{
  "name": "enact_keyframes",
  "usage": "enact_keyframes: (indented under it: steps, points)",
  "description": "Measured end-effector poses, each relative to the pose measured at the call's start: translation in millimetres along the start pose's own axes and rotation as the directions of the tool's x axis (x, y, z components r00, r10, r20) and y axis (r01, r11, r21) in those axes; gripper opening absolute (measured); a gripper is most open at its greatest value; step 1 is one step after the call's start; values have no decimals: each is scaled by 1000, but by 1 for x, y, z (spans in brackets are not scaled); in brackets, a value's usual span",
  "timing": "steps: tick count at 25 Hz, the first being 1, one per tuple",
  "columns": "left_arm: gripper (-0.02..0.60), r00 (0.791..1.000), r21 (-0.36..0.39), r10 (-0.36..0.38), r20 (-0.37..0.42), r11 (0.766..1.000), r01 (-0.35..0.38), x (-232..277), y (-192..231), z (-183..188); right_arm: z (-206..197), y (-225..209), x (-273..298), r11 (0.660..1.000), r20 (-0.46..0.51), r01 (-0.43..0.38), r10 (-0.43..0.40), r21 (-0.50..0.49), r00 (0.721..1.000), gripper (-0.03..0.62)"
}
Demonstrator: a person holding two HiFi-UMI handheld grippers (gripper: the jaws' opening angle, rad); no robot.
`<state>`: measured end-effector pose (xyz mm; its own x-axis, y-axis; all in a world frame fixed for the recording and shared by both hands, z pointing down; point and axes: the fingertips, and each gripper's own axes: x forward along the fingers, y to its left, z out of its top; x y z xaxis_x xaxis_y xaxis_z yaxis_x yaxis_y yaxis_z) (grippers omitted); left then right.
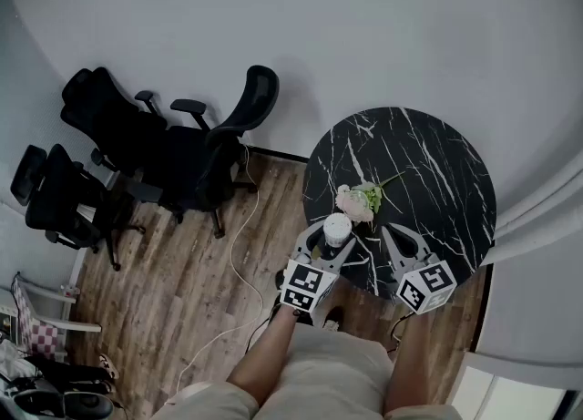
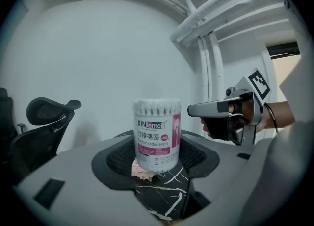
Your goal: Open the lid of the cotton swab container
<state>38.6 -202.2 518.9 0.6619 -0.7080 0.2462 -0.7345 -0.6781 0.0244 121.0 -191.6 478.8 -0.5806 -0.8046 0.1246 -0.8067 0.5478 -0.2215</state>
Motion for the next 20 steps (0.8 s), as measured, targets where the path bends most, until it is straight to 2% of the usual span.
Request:
enact_keyframes:
  steps: [11, 20]
  points:
    - [268, 1000, 3, -14, 1, 1000, 14, 2, -2, 2, -1, -4, 1, 1000, -3, 8, -8, -2, 1000, 34]
    - [268, 1000, -5, 5, -2, 1000, -5, -1, 11, 1, -2, -2, 13, 1000, -6, -1, 1, 8, 1000, 34]
